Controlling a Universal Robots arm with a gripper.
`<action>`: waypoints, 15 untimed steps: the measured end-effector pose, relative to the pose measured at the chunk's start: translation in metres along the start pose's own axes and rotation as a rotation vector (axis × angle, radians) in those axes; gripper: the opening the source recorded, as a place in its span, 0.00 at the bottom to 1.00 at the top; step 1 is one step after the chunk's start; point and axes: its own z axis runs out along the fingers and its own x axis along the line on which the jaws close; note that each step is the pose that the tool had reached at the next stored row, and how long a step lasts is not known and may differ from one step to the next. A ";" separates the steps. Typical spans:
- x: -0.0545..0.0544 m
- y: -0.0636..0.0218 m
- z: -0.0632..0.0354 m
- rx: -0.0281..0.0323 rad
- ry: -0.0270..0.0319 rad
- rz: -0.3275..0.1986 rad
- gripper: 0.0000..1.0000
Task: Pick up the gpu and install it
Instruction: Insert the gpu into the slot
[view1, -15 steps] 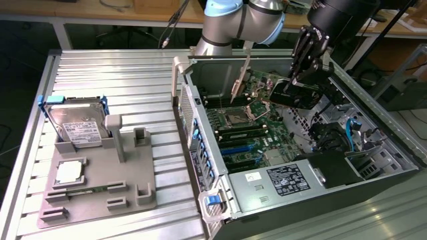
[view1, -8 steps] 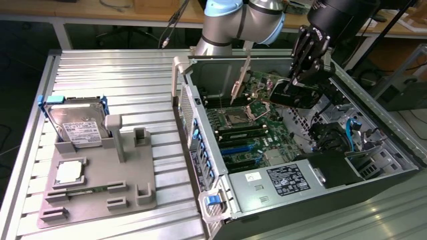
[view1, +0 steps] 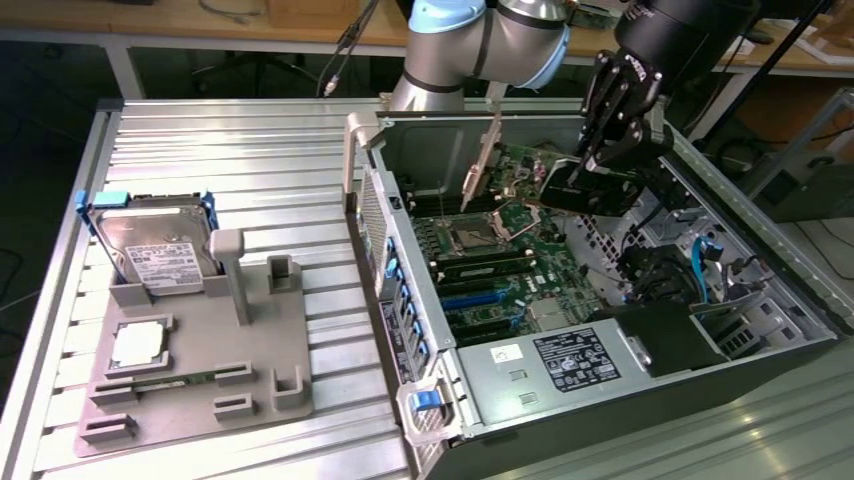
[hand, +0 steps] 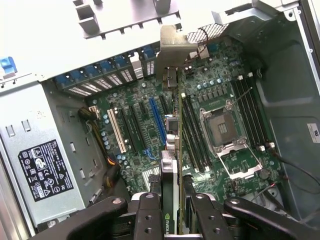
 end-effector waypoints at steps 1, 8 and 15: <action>0.000 0.0000 0.0000 -0.0001 0.0002 -0.003 0.27; 0.000 0.0000 0.0000 -0.0007 0.0016 -0.029 0.27; 0.000 0.0000 0.0000 -0.0012 0.0027 -0.051 0.27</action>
